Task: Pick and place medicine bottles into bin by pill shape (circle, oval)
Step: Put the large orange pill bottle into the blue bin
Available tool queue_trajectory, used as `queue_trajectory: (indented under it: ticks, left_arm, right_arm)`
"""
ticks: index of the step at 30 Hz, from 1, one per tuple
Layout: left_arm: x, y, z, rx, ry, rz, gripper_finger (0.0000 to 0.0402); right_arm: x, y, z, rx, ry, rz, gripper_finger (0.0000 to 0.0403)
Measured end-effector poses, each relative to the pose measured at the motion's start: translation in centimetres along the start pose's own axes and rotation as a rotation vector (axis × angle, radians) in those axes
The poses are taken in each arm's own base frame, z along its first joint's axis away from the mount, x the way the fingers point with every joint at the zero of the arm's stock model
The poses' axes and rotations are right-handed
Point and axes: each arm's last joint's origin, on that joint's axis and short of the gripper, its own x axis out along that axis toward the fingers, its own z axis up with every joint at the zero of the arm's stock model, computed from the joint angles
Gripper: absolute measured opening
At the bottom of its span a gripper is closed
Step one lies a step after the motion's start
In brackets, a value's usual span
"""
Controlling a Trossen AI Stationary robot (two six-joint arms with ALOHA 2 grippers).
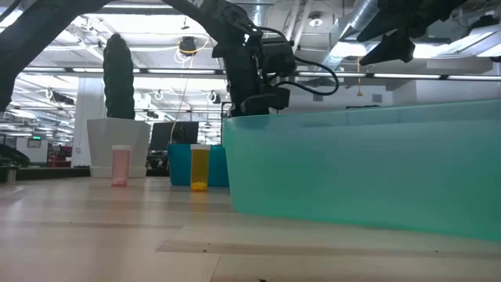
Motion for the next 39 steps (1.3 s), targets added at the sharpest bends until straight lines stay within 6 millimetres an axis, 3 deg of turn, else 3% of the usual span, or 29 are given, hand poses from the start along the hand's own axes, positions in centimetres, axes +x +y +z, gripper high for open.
queue_trajectory:
  ticks: [14,18,23,28,30,33,35,39]
  left_arm:
    - [-1.4,-0.1,1.0,-0.006,-0.036,-0.007,0.0292]
    - [-2.9,-0.1,1.4,-0.005,-0.027,-0.008,0.0294]
    - [-6.6,-0.8,1.5,0.025,0.056,-0.076,0.0294]
    - [-10.7,-4.1,-0.4,0.142,0.261,-0.225,0.0294]
    - [-11.9,-6.2,-0.7,0.187,0.223,-0.27,0.0295]
    - [-15.5,-9.3,-3.0,0.202,0.199,-0.413,0.0295]
    - [-17.5,-11.2,-4.6,0.222,0.186,-0.408,0.0295]
    - [-19.4,-14.3,-7.9,0.193,0.176,-0.324,0.0295]
  right_arm:
    - [0.0,0.0,0.0,0.0,0.0,0.0,0.0333]
    - [0.0,0.0,0.0,0.0,0.001,0.0,0.0333]
    - [0.0,0.0,0.0,0.0,0.0,0.0,0.0333]
    - [0.0,0.0,0.0,0.0,0.001,0.0,0.0333]
    - [0.0,0.0,0.0,-0.001,0.002,0.0,0.0333]
    - [0.0,0.0,0.0,-0.001,0.005,-0.001,0.0333]
    - [0.0,-0.1,-0.2,-0.004,0.018,-0.005,0.0333]
    - [0.0,-0.1,-0.3,-0.005,0.028,-0.008,0.0333]
